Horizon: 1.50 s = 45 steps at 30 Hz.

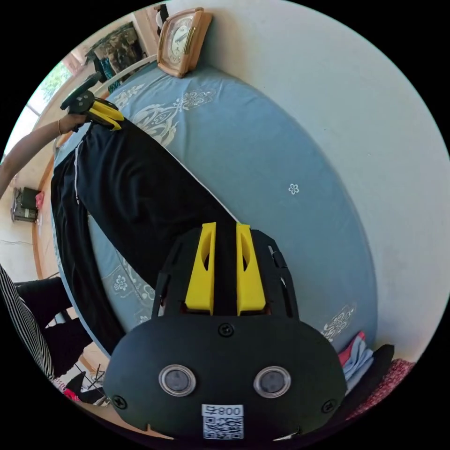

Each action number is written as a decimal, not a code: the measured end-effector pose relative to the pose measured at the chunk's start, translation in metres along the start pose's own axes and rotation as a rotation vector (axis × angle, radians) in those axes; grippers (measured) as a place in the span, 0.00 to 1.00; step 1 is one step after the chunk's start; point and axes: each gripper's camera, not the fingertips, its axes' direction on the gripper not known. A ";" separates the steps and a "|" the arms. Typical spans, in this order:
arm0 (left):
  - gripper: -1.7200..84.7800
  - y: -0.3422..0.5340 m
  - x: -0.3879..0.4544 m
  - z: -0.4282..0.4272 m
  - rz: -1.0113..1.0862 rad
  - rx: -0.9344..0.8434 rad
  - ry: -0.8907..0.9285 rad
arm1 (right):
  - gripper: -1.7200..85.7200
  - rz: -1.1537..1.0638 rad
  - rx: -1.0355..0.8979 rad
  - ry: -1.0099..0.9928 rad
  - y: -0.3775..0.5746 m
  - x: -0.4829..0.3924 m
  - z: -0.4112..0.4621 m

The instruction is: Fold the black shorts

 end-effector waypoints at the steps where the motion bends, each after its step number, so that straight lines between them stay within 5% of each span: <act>1: 0.11 -0.010 0.005 0.001 0.023 -0.027 -0.023 | 0.11 -0.018 -0.039 0.007 -0.007 0.000 0.004; 33: 0.11 -0.095 0.105 -0.038 0.311 -0.141 -0.170 | 0.10 -0.166 -0.168 0.009 -0.032 -0.040 0.006; 45: 0.05 -0.080 0.113 -0.015 0.268 -0.169 -0.044 | 0.05 -0.099 -0.155 -0.014 0.001 -0.053 0.021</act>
